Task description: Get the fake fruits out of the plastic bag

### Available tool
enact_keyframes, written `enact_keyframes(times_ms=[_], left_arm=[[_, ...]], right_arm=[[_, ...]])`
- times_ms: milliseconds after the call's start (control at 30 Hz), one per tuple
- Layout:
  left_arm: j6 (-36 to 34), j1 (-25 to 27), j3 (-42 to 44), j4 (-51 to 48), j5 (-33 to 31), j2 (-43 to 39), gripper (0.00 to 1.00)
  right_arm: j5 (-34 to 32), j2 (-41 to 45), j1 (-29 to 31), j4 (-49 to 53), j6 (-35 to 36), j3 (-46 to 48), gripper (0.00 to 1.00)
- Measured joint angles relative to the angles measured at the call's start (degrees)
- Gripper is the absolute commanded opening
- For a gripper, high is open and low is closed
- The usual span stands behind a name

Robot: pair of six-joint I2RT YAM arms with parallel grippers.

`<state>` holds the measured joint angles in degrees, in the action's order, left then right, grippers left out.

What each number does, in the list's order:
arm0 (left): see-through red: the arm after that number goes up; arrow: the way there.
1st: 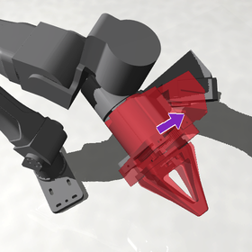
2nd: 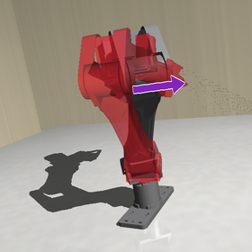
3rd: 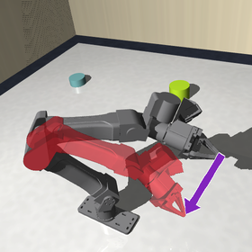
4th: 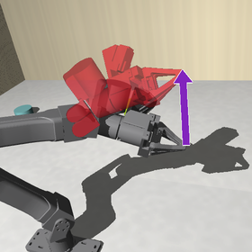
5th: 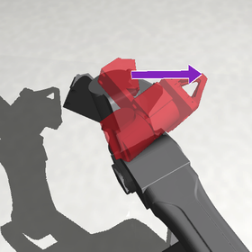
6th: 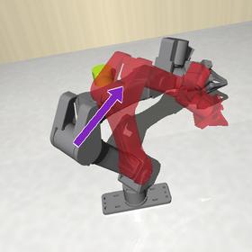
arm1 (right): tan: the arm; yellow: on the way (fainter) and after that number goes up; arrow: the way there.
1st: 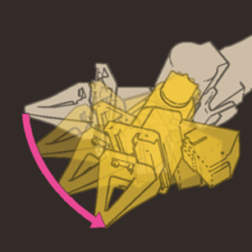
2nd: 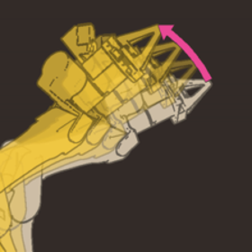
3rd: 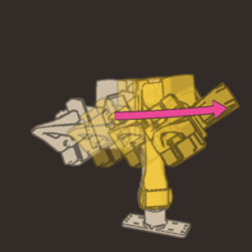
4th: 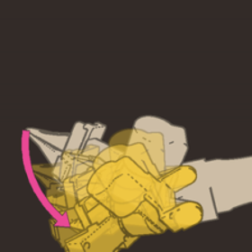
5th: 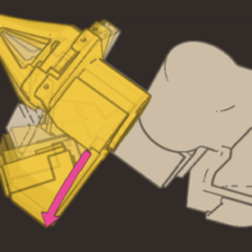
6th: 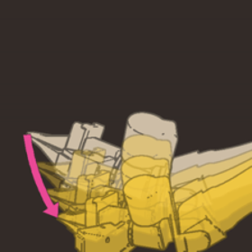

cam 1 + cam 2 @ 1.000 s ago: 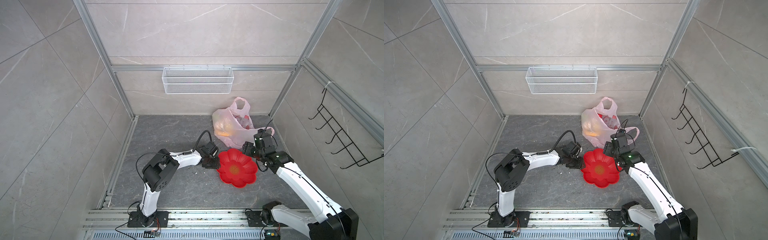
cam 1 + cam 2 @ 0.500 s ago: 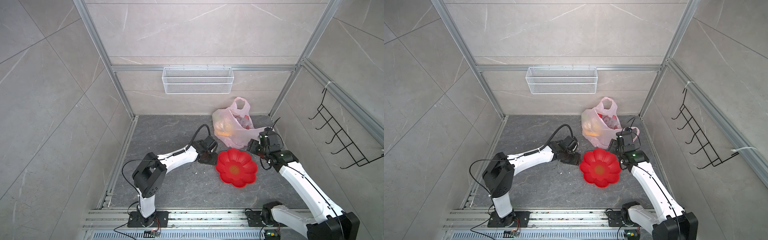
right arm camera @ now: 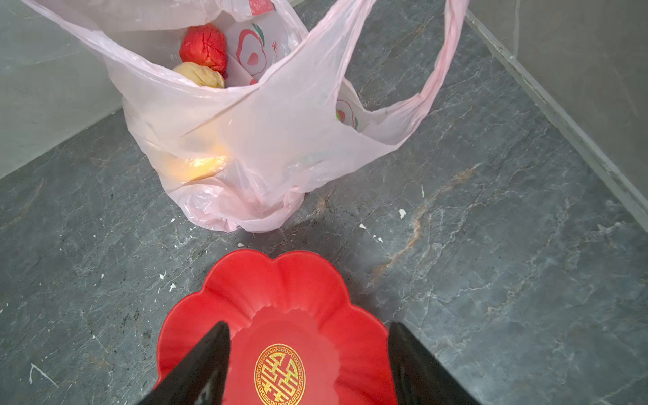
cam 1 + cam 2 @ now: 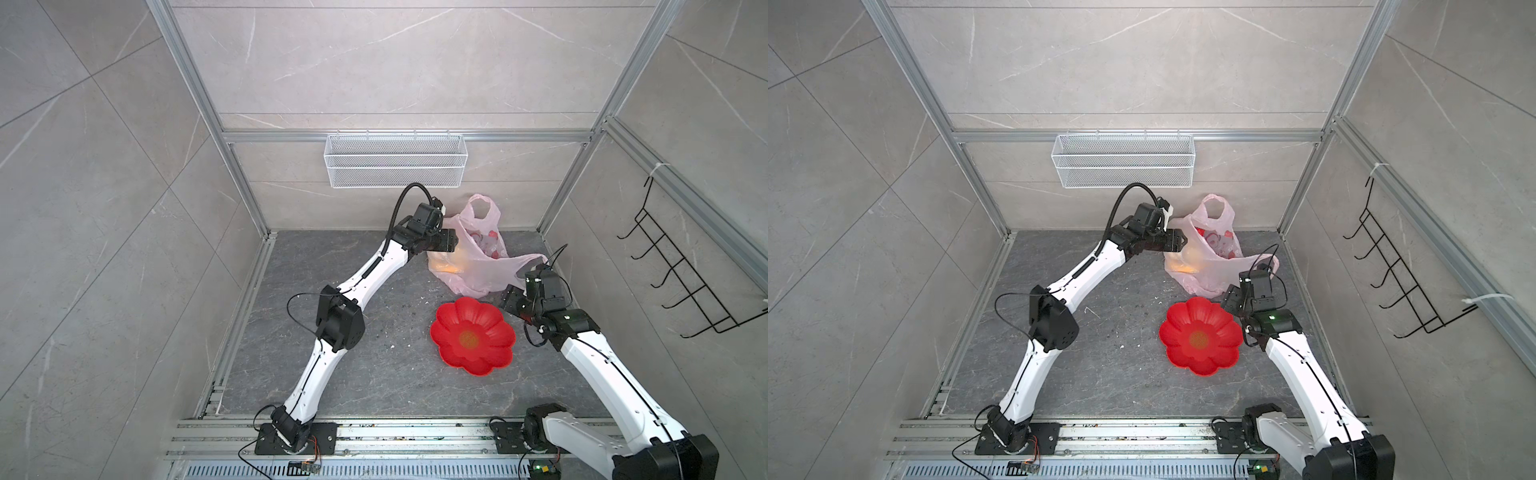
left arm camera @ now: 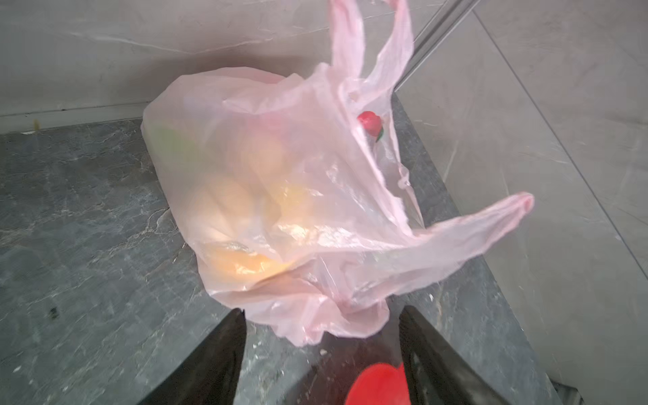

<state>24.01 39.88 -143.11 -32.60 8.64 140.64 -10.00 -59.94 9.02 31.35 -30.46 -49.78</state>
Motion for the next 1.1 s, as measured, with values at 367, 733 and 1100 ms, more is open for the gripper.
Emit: enact_keyframes(times_ms=[367,733,1100], left_arm=[[4.63,-0.59,16.0,18.53,6.19,2.56,0.76],[7.96,-0.17,24.92,25.03,9.53,-4.31,0.76],[7.54,-0.57,56.52,24.09,6.88,-31.19,0.75]], right_arm=[[3.48,-2.73,-0.85,-4.2,0.0,2.43,0.73],[6.47,-13.57,-1.22,-11.8,2.21,-2.38,0.68],[9.42,-30.45,1.44,-19.12,16.35,-20.39,0.73]])
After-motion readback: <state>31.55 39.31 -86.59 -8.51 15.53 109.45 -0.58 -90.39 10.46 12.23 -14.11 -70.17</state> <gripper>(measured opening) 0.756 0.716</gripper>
